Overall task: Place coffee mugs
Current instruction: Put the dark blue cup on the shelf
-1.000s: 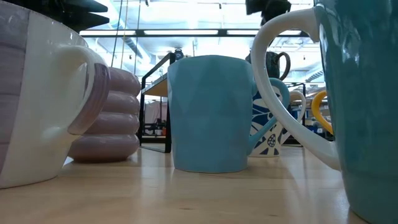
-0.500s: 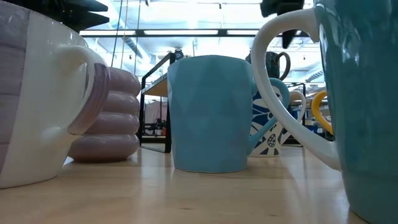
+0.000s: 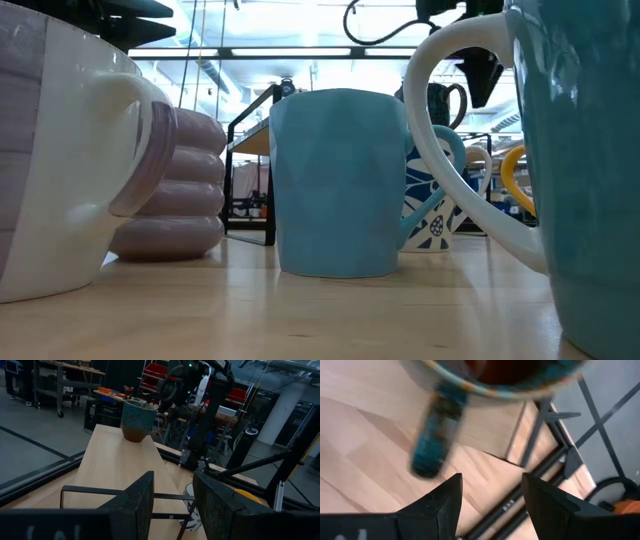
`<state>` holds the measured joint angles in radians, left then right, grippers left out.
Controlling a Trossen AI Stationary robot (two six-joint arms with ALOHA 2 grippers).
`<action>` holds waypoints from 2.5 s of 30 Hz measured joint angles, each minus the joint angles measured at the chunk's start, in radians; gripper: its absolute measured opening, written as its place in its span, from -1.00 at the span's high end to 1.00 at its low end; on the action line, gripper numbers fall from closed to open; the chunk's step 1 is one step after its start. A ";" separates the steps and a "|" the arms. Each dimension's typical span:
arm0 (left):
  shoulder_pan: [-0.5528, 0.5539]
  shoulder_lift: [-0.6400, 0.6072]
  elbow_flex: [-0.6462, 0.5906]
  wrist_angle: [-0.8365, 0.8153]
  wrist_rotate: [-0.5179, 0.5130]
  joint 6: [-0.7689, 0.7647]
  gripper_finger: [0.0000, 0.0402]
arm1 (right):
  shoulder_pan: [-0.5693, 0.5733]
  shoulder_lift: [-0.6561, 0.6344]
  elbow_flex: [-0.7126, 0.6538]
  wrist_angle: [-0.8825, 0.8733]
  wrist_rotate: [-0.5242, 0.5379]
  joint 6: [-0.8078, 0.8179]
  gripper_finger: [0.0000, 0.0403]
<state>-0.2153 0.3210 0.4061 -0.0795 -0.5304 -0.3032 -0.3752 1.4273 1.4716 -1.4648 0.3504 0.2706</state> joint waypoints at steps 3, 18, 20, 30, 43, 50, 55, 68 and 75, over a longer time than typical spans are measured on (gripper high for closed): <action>0.000 0.000 0.000 0.000 0.001 0.000 0.29 | 0.035 0.009 -0.013 0.051 -0.025 0.022 -0.04; 0.000 0.000 0.000 -0.008 0.031 0.003 0.29 | 0.137 0.011 -0.023 0.258 -0.137 0.018 -0.04; 0.000 0.000 0.000 -0.009 0.031 0.003 0.29 | 0.137 0.011 -0.023 0.299 -0.144 0.013 -0.04; 0.000 0.000 0.000 -0.021 0.031 0.003 0.29 | 0.109 0.011 -0.023 0.511 -0.137 -0.091 -0.04; 0.000 0.000 0.000 -0.024 0.031 0.003 0.29 | 0.106 0.001 0.106 0.321 -0.132 -0.531 -0.04; 0.000 0.000 0.000 -0.029 0.031 0.001 0.29 | 0.063 0.002 0.113 0.220 -0.075 -0.825 -0.04; 0.000 0.000 0.000 -0.029 0.031 0.002 0.29 | 0.022 0.002 0.113 0.187 -0.041 -0.871 -0.04; -0.001 0.000 0.000 -0.030 0.030 0.001 0.29 | -0.064 0.057 0.114 0.172 -0.110 -0.938 0.20; 0.000 0.000 0.000 -0.030 0.030 0.011 0.29 | -0.066 0.095 0.114 0.173 -0.139 -0.948 0.57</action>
<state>-0.2157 0.3206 0.4061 -0.1099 -0.5003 -0.2920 -0.4416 1.5222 1.5853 -1.2919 0.2112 -0.6775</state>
